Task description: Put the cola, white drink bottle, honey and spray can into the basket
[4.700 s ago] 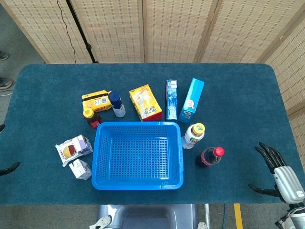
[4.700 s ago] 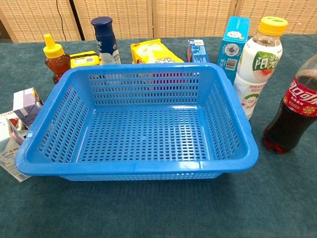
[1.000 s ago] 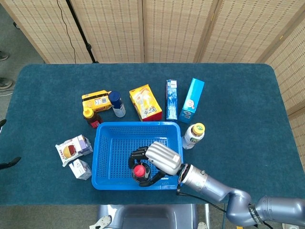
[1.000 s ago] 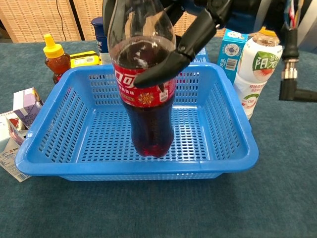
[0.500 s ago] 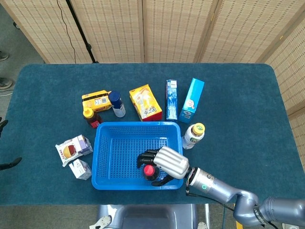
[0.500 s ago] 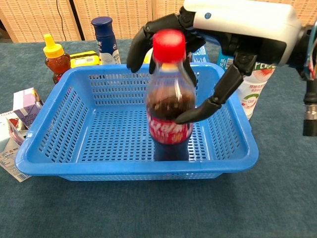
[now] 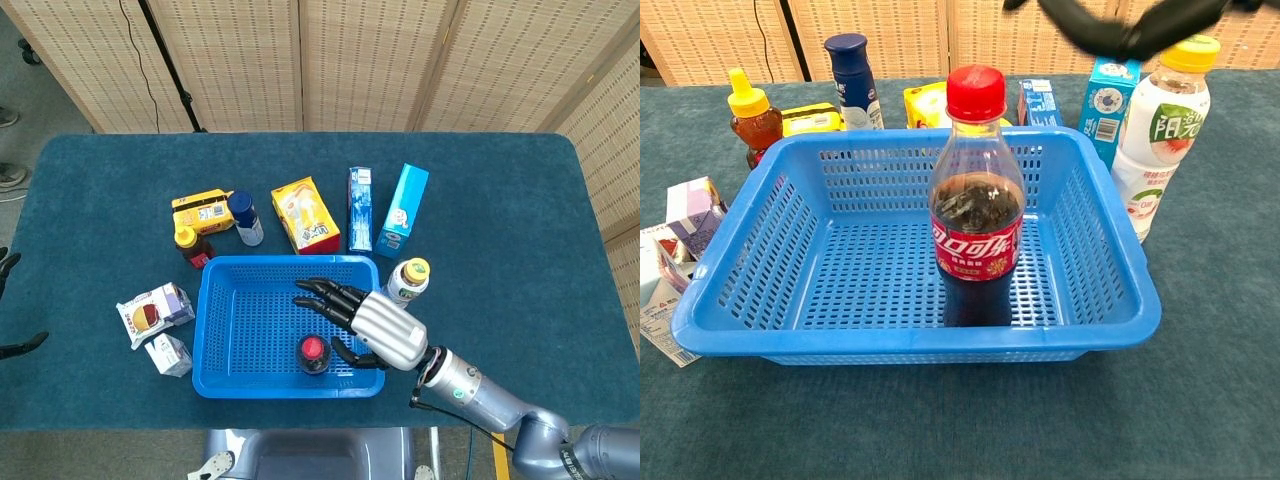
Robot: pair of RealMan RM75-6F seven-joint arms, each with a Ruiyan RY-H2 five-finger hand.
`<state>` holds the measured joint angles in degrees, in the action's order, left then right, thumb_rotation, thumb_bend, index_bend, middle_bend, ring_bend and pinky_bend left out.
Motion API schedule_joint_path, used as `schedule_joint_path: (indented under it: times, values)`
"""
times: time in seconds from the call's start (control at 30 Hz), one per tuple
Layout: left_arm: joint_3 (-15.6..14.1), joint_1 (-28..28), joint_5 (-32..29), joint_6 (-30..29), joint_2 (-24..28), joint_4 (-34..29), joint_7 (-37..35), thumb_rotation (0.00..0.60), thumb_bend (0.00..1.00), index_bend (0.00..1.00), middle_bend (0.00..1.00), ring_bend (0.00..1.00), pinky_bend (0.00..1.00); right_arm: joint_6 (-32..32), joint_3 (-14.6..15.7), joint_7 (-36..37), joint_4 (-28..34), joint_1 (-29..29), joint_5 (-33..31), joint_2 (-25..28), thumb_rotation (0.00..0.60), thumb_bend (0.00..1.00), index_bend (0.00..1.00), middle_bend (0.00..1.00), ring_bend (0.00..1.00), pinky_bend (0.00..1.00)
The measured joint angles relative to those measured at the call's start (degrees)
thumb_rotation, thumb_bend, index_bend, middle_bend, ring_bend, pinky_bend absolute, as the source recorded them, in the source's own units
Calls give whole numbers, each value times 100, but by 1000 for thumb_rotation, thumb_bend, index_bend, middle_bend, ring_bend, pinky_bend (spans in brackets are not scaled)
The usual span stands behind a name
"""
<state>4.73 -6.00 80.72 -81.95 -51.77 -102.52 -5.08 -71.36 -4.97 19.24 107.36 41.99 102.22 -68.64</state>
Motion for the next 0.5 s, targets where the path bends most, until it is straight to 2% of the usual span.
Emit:
schedule_joint_path:
  times: [0.03, 0.13, 0.3, 0.5]
  values:
    - [-6, 1, 16, -1, 1, -3, -7, 600, 62, 0, 0, 0, 0, -132, -58, -26, 56, -66, -48, 57, 600, 180, 0, 0, 0, 117]
    - [-24, 7, 58, -12, 7, -11, -25, 600, 62, 0, 0, 0, 0, -297, -172, -16, 177, -183, -281, 216, 600, 7, 0, 0, 0, 4]
    - [-59, 22, 139, -35, 17, -13, -57, 600, 62, 0, 0, 0, 0, -186, -269, 421, 160, -248, -745, 483, 600, 0, 0, 0, 0, 0]
    - [-56, 41, 147, -109, 1, -44, 56, 600, 62, 0, 0, 0, 0, 160, -268, 1361, -563, -283, -1172, 552, 600, 0, 0, 0, 0, 0]
